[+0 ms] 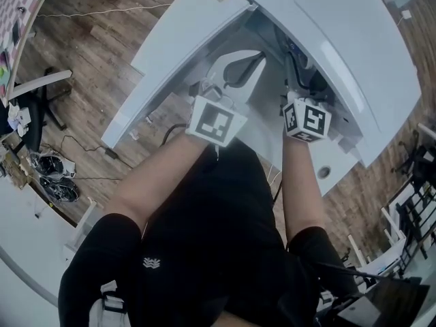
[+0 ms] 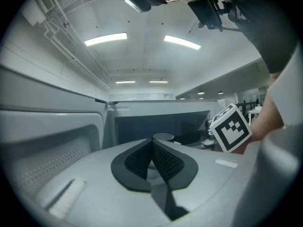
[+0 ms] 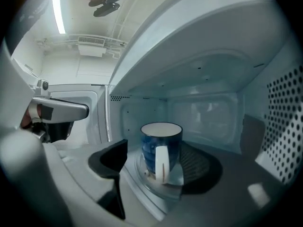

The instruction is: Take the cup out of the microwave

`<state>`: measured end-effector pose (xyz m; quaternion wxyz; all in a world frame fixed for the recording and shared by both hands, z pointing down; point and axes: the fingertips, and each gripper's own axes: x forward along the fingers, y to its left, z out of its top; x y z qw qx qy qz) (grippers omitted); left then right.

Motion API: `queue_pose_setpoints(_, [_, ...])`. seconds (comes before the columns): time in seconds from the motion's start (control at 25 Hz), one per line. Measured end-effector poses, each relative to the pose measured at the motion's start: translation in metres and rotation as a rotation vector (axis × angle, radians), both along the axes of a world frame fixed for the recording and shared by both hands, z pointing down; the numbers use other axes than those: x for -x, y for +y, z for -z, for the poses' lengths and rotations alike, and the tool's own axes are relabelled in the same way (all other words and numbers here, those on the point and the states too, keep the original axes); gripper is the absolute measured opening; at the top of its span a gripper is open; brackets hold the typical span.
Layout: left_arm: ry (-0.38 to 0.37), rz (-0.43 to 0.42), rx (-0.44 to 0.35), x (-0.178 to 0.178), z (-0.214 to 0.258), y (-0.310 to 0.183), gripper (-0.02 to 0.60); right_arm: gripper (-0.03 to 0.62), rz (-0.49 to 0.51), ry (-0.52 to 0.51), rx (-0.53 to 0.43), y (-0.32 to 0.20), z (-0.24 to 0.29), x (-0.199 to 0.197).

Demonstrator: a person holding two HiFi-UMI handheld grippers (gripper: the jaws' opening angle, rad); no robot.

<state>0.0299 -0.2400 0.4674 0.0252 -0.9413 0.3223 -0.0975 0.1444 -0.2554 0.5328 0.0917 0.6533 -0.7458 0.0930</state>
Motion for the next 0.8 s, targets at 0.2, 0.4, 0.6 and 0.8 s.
queue_pose_setpoints(0.2, [0.007,-0.002,-0.009,-0.004,0.000,-0.005,0.000,0.331,-0.016,0.013,-0.017,-0.007,0.000,-0.004])
queue_pose_setpoints(0.4, [0.008,-0.002,-0.005,-0.008,-0.002,-0.011,0.001,0.333,-0.025,0.014,-0.030,-0.015,-0.004,-0.007])
queue_pose_setpoints(0.6, [0.007,-0.003,-0.001,-0.011,-0.004,-0.015,0.001,0.333,-0.028,0.018,-0.032,-0.020,-0.007,-0.009])
queue_pose_setpoints(0.8, [0.010,0.000,0.013,-0.012,-0.011,-0.019,0.002,0.344,-0.029,0.021,-0.032,-0.026,-0.010,-0.009])
